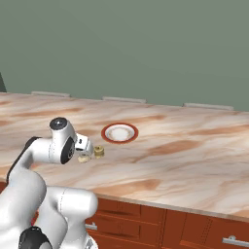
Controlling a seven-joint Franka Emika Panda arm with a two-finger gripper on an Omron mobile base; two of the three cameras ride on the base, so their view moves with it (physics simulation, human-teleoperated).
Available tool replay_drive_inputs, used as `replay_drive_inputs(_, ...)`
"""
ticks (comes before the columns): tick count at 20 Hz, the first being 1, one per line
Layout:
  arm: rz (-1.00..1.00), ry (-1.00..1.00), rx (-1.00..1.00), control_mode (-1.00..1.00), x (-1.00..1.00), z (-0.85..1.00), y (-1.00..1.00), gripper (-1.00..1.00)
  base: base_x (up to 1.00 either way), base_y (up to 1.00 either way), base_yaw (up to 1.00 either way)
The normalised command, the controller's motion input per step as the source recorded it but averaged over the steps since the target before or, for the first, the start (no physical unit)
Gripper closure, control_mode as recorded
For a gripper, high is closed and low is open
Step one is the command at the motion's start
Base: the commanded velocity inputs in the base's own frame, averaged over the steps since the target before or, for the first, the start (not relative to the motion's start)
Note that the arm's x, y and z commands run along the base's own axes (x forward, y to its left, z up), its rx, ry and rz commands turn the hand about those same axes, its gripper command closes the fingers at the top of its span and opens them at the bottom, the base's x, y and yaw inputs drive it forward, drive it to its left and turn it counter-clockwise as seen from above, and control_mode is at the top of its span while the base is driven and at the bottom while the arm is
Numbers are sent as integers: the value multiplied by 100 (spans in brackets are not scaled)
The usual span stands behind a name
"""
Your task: Pick the candle and candle from the dining table and place them in the open cabinet. Close the cabinet after placing the objects.
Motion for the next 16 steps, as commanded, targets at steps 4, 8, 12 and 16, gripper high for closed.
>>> replay_drive_inputs(4,2,-2,0,-100,9,-46,0,-100,0,0,0)
replay_drive_inputs(8,3,-4,0,-100,4,-50,0,-100,0,0,0)
replay_drive_inputs(12,4,-6,0,-100,1,-50,0,-100,0,0,0)
replay_drive_inputs(16,6,-9,0,-100,2,-44,0,-100,0,0,0)
